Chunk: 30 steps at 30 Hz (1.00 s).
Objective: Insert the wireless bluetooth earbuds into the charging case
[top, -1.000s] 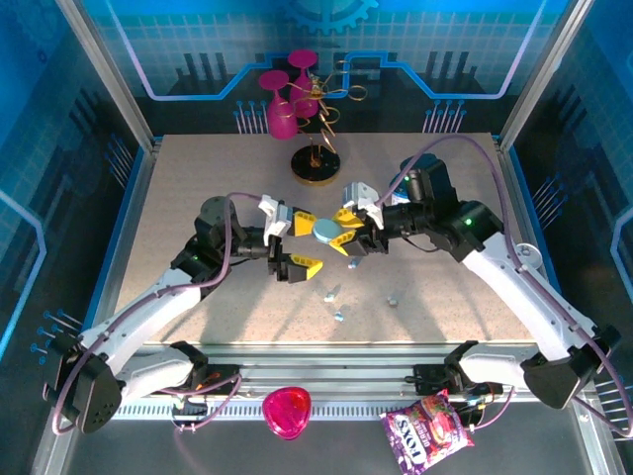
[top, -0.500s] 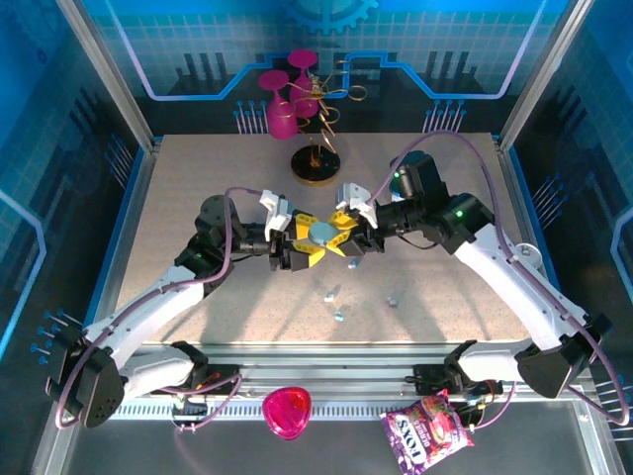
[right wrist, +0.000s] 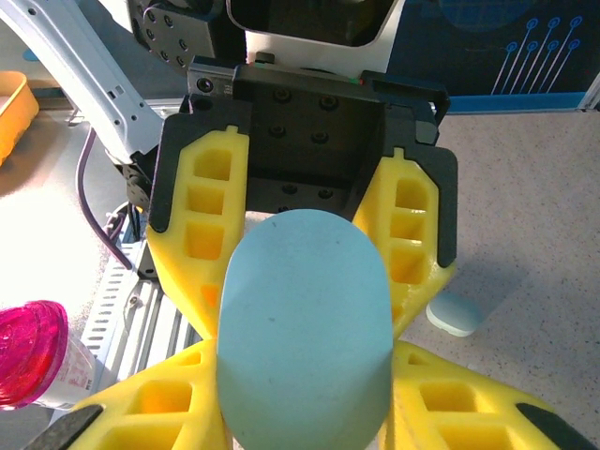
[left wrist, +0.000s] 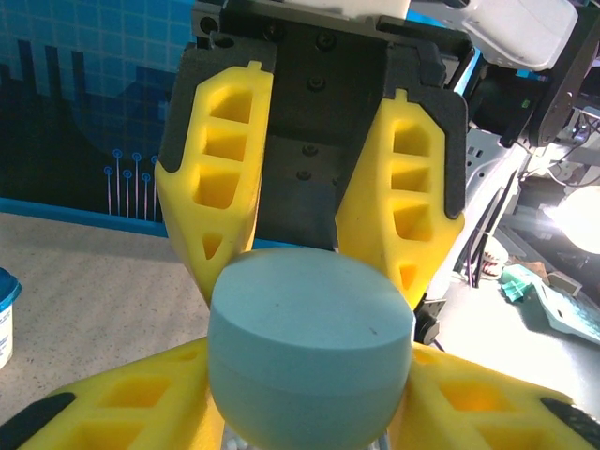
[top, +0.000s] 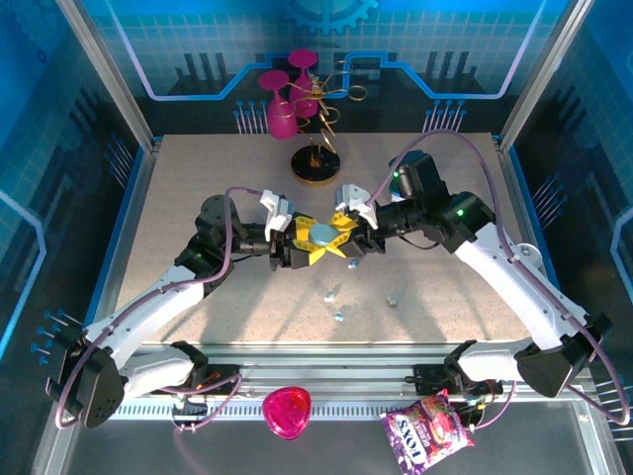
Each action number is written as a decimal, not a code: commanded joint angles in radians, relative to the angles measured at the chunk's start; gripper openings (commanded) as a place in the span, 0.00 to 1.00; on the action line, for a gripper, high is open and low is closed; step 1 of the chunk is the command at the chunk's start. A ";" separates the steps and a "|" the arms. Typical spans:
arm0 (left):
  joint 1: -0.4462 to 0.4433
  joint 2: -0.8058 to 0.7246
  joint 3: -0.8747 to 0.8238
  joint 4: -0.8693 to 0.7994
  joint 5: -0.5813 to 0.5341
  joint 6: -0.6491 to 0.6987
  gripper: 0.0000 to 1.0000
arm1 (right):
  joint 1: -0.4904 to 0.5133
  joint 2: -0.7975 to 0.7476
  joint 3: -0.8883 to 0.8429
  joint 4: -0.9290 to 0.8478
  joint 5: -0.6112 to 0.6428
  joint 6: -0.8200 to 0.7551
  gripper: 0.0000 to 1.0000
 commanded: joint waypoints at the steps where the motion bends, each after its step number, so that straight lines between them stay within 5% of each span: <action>1: -0.006 -0.006 0.041 0.009 0.029 0.007 0.46 | 0.013 0.009 0.034 -0.037 0.015 -0.023 0.34; 17: -0.005 -0.014 0.038 -0.015 0.028 0.024 0.45 | 0.028 0.034 0.067 -0.080 0.055 -0.048 0.34; 24: -0.006 -0.015 0.036 -0.024 0.033 0.031 0.32 | 0.034 0.038 0.072 -0.078 0.067 -0.051 0.34; 30: -0.005 -0.020 0.023 -0.005 0.030 0.032 0.27 | 0.033 0.025 0.058 -0.051 0.074 -0.048 0.52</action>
